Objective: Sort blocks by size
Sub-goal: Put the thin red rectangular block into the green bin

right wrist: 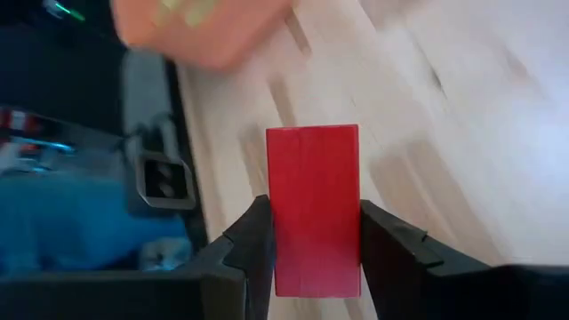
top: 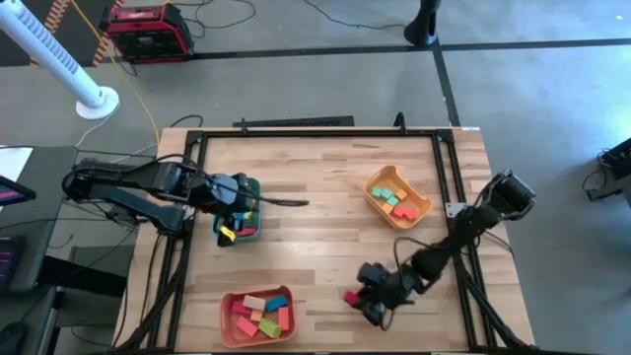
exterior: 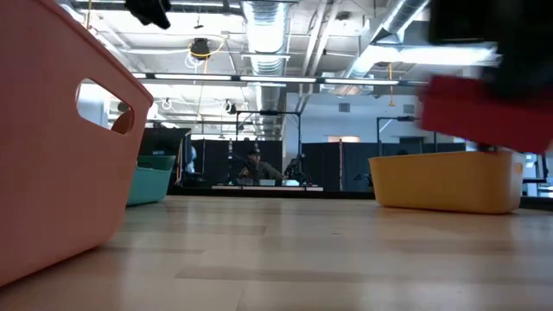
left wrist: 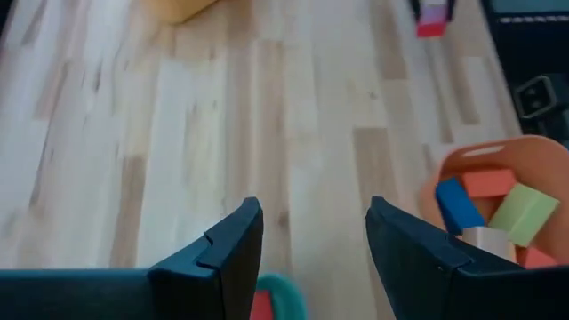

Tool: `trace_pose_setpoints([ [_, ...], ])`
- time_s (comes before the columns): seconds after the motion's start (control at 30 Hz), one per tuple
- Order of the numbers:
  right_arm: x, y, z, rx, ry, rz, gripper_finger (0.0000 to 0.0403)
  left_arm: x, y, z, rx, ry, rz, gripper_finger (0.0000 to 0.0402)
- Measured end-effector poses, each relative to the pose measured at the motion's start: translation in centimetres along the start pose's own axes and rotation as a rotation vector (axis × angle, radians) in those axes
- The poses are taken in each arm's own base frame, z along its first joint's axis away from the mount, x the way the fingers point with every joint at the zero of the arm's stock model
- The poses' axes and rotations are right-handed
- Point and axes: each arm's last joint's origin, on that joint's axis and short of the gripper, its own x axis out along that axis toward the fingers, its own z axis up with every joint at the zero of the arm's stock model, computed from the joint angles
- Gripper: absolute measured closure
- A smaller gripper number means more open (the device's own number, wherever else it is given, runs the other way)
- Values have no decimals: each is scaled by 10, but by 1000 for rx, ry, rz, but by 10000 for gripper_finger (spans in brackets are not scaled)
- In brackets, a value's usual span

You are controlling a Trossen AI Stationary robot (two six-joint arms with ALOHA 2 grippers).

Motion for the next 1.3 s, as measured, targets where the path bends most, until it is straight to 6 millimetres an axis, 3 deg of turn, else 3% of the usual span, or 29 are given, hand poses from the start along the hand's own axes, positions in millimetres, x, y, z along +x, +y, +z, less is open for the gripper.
trace_pose_setpoints([
  [0.3, 6, -9, 64, -21, -96, 227, 240, -2, -19, 5, 115, -78, -60, 210],
  [0.57, 0, -22, 116, -9, -201, 392, 239, -2, -22, 11, 139, -142, -45, 210],
  [0.87, -21, -7, 177, -100, -311, 518, 239, -1, -24, 23, 190, -250, -26, 210],
  [1.07, -33, 0, 203, -124, -354, 543, 239, 5, -30, 31, 253, -311, -34, 207],
  [1.3, -39, 4, 213, -136, -368, 558, 239, 19, -37, 39, 284, -339, -42, 177],
])
